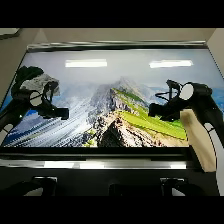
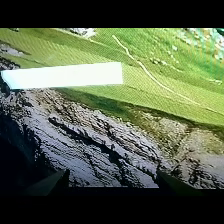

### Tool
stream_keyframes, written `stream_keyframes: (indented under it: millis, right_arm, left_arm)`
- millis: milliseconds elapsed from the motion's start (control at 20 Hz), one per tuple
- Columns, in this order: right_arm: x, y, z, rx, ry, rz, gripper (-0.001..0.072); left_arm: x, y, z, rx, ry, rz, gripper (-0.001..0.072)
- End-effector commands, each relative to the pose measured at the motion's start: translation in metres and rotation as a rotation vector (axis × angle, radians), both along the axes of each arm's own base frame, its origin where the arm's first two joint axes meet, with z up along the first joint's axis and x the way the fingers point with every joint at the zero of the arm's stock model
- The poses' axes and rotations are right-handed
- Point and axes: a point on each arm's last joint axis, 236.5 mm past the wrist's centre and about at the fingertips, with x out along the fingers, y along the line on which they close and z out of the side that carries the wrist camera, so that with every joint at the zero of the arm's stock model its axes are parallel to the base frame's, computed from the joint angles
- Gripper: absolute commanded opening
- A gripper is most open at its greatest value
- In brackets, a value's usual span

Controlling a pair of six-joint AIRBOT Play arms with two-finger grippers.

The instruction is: Fold the shirts.

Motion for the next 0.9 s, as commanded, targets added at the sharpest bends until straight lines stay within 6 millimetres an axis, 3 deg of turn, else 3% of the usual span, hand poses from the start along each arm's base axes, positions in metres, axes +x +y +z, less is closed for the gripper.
stream_keyframes:
  millis: [0,700,850]
  right_arm:
    - [0.000,0.000,0.000,0.000,0.002,0.000,0.0630]
    - [0.000,0.000,0.000,0.000,0.001,0.000,0.0630]
    - [0.010,0.000,0.002,0.002,-0.042,-0.009,0.0630]
  left_arm:
    - [0.000,0.000,0.000,0.000,0.000,0.000,0.0709]
    - [0.000,0.000,0.000,0.000,0.000,0.000,0.0709]
    - [0.000,0.000,0.000,0.000,0.000,0.000,0.0709]
